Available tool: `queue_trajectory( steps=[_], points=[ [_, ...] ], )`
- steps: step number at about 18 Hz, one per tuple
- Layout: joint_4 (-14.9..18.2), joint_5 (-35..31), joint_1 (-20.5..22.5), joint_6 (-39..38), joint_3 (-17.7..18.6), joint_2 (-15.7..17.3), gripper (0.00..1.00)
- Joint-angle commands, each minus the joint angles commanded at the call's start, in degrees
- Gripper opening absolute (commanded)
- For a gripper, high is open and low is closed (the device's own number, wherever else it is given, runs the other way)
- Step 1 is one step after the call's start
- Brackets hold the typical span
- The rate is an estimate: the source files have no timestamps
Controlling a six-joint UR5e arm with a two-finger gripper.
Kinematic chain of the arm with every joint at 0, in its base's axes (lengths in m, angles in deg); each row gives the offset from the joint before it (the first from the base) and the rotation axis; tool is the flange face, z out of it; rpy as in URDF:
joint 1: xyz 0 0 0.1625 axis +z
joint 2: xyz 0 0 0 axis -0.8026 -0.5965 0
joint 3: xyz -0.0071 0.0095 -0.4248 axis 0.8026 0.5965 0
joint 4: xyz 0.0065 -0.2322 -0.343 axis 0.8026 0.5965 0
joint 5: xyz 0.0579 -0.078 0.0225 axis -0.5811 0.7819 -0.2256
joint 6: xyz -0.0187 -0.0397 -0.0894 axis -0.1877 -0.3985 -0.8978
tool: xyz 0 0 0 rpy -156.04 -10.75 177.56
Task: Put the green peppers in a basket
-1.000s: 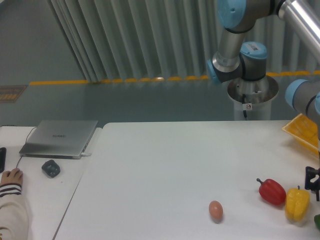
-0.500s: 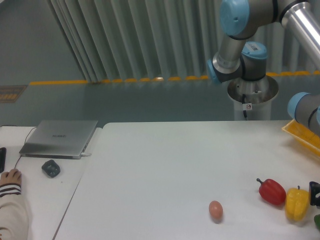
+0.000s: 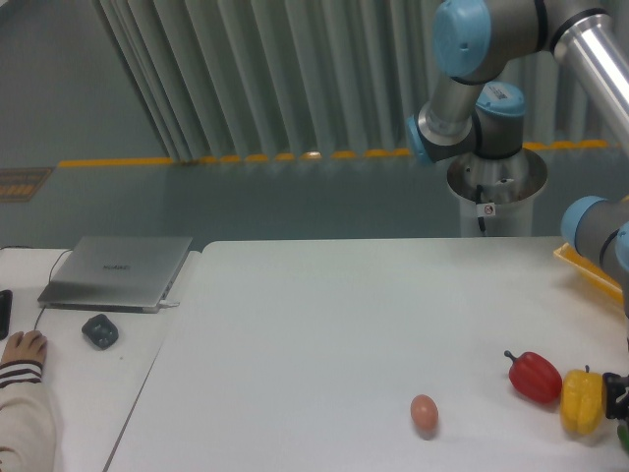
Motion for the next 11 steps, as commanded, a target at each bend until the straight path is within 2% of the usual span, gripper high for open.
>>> queue_trajectory(
  steps=[9, 10, 11],
  points=[
    [-0.2, 0.0, 0.0, 0.1, 0.1, -1.5, 1.00],
    [-0.2, 0.0, 0.0, 0.1, 0.1, -1.7, 0.91],
    [-0.2, 0.0, 0.0, 0.1, 0.2, -1.7, 0.90]
  ],
)
